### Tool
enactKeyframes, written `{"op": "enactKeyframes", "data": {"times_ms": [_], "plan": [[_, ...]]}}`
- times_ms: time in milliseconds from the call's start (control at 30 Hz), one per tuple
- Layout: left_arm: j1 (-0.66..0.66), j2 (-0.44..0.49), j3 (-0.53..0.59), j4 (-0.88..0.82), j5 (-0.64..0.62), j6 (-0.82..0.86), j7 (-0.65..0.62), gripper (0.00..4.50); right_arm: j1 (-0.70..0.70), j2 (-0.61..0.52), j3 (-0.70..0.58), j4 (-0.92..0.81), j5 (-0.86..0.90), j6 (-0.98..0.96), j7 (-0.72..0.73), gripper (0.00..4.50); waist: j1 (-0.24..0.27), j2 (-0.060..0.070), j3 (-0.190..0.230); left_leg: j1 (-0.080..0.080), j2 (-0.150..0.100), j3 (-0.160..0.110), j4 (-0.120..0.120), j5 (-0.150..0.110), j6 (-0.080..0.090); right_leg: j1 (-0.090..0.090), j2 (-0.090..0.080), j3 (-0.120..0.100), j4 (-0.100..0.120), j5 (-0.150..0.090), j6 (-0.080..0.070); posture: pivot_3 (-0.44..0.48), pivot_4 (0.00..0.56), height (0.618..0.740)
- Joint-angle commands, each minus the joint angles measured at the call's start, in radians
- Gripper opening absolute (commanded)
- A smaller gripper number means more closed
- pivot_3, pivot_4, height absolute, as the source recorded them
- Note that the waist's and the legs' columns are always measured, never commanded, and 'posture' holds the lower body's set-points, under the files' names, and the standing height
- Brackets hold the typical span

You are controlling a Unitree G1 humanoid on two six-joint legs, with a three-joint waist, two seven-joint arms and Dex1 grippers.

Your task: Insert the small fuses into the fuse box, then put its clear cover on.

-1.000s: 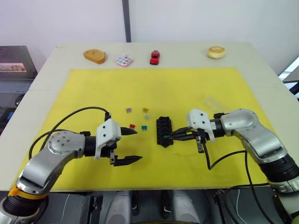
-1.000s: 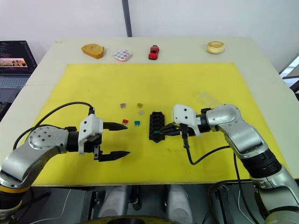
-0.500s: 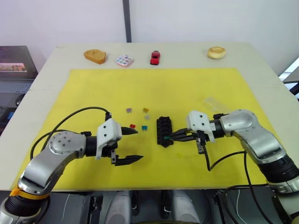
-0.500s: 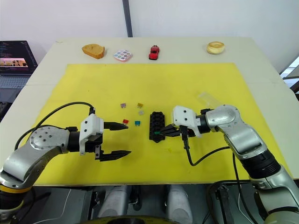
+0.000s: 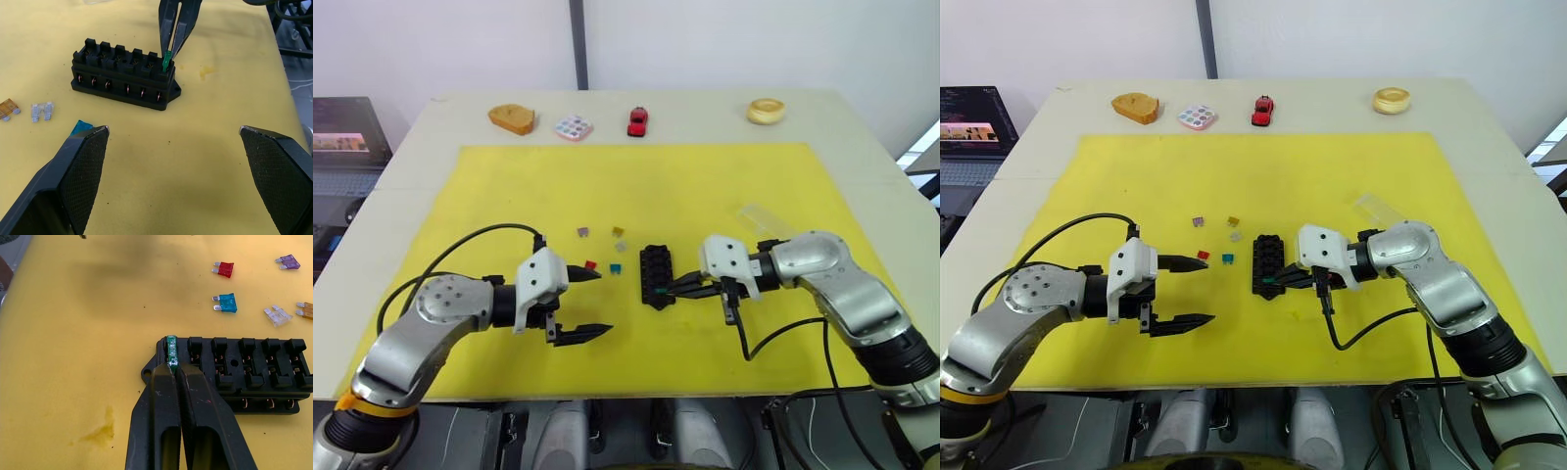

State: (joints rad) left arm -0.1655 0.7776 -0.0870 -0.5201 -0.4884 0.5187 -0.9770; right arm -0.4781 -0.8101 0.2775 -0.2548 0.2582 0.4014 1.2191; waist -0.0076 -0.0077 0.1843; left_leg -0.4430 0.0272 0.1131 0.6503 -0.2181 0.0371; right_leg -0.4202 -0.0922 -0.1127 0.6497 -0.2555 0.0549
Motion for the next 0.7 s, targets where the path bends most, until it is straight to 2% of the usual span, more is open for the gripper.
{"op": "enactKeyframes", "data": {"times_ms": [33,700], "plan": [[-0.006,-0.006,0.008,-0.014,0.004,-0.02,0.004,4.48,-0.003,0.001,0.024,-0.018,-0.027,0.018,-0.003,0.0,0.0,0.0,0.0,0.0,0.0,0.0,0.0,0.0,0.0,0.0,0.0,0.0,0.0,0.0,0.0,0.0,0.15,0.74],[-0.057,-0.023,0.006,-0.031,-0.017,0.046,0.032,4.48,-0.028,-0.001,-0.006,-0.048,-0.002,0.062,0.01,0.0,0.001,0.0,0.0,0.0,0.0,0.0,0.001,0.001,-0.001,0.0,0.001,0.0,0.0,0.0,0.0,0.0,0.15,0.74]]}}
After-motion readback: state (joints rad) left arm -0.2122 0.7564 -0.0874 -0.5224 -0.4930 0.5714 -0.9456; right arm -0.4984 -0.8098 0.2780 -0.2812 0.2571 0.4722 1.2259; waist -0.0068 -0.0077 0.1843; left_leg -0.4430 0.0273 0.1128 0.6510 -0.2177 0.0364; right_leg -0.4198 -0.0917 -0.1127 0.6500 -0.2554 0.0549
